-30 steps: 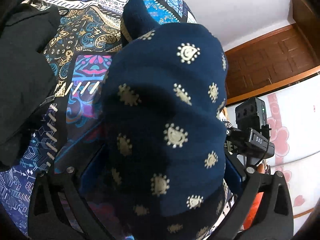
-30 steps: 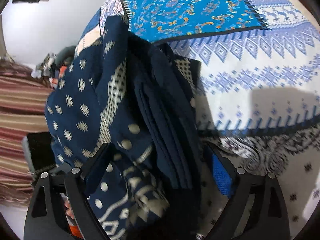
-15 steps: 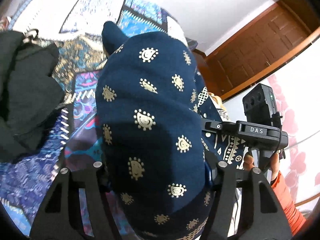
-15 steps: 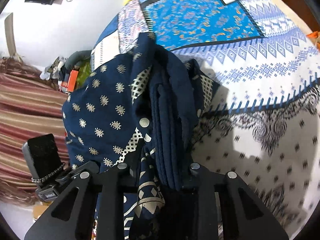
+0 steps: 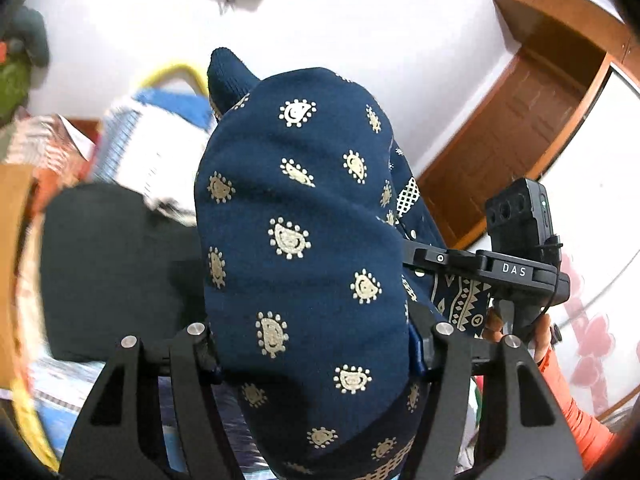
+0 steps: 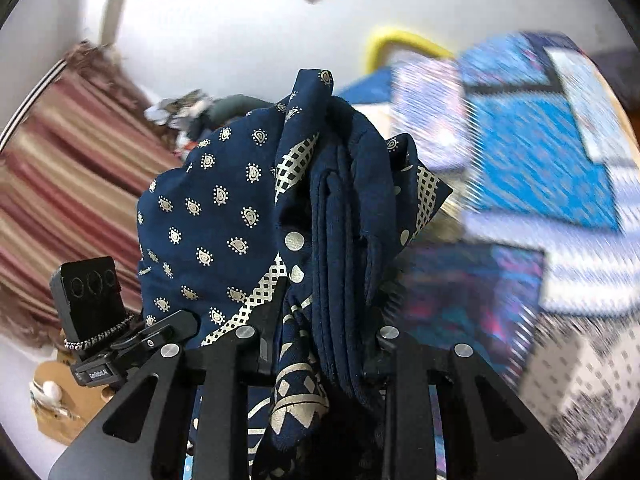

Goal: Fold large clothes

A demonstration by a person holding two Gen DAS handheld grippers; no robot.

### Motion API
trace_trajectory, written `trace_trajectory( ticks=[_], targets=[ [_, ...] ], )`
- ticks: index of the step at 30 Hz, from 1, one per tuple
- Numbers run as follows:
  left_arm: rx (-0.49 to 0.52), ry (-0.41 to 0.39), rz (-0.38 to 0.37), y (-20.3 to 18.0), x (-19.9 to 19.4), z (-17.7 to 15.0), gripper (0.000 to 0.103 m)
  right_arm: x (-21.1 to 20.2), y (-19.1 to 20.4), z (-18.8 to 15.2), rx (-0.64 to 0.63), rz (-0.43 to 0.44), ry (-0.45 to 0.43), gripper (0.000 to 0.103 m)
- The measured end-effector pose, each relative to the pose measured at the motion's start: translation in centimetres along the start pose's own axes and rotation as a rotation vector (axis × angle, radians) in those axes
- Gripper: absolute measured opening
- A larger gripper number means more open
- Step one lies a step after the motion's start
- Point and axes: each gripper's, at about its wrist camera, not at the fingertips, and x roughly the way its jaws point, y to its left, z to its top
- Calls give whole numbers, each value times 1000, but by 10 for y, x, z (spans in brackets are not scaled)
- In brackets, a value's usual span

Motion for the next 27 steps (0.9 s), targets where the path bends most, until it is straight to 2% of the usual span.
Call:
trace_trajectory(
  ticks=[3,6,9,13,15,18,20,23,24,27],
  targets=[
    [1,-47,41,29,-30,18,64,26,31,13,-45,37,-21,23],
    [-24,-74,73,62,-39,34,65,59,49,25,-56,70,-20,23],
    [-50,-55,92,100,-34,47,65,96,60,32,-73,69,-11,23],
    [-78,-22,146,154,-24,41,66,150,52,30,-21,50,33,23],
    [-147,14,178,190,-3,36,66,184,38,27,24,30,69,23],
    [-259,114,238,243,34,17,69,235,17,16,52,-58,128,23],
    [-294,177,304,270,57,1,78,267,0,4,71,-148,177,23],
    [-301,135,245,276,56,-13,79,282,-12,-9,24,-193,193,27],
    [-284,133,255,272,53,-14,80,280,-11,-9,4,-198,186,31],
    [-202,122,357,252,44,-13,85,270,-8,-9,-51,-234,202,34]
  ],
)
